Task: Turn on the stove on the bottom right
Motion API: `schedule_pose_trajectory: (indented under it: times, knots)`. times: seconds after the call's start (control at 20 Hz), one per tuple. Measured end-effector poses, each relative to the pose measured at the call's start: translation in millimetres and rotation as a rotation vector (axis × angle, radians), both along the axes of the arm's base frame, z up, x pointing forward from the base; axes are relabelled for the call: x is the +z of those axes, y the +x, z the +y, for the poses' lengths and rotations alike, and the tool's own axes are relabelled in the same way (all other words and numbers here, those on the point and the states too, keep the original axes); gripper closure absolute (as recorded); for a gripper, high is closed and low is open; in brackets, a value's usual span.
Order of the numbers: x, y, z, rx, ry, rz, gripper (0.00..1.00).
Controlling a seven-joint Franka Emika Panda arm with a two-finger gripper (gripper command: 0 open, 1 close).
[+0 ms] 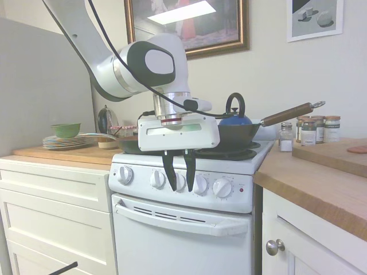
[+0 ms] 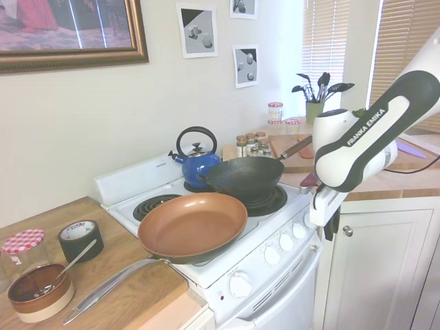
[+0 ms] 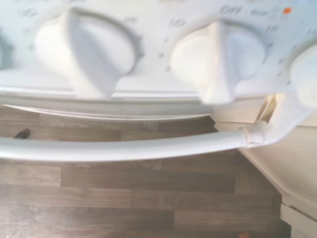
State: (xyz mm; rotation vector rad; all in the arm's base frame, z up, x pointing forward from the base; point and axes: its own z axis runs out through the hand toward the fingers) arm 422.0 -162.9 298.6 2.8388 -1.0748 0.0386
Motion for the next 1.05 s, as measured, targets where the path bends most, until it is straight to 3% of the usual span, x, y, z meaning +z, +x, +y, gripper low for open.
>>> schedule_pose_trajectory:
  times: [0.5,1.05]
  knots:
    - [17.0,-24.5,18.9,0.020,0.007,-0.030,0.00]
    - [26.8,-26.8,24.0,0.030,0.002,-0.039,0.00]
